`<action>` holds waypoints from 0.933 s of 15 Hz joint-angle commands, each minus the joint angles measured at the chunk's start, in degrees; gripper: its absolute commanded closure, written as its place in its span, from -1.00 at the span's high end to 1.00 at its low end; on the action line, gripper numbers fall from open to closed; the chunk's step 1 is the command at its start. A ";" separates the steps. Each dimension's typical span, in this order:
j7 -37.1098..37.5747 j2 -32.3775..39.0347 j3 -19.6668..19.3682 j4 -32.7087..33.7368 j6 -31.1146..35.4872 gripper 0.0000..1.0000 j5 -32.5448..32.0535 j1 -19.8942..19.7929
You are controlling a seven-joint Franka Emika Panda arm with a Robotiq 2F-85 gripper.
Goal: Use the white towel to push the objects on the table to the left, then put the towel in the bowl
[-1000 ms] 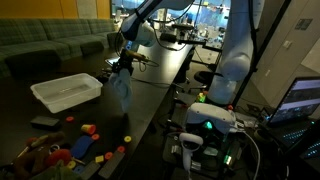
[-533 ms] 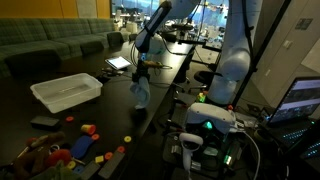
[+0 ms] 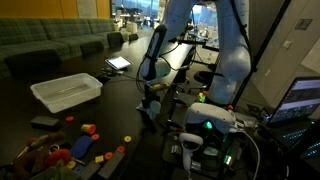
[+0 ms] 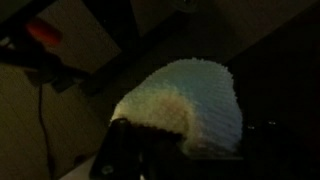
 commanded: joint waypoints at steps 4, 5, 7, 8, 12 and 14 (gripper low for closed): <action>6.67 9.61 8.86 3.54 0.72 -0.99 0.78 6.83; 7.33 10.56 10.19 4.70 -0.03 -0.99 0.57 8.10; 8.63 11.91 11.99 6.92 -1.26 -0.99 0.00 10.73; 9.13 13.20 12.69 8.51 -1.35 -0.99 -0.25 12.13; 10.95 15.66 13.40 15.09 -3.33 -1.00 -1.87 17.72; 12.48 16.63 11.10 18.73 -4.07 -1.00 -4.85 21.57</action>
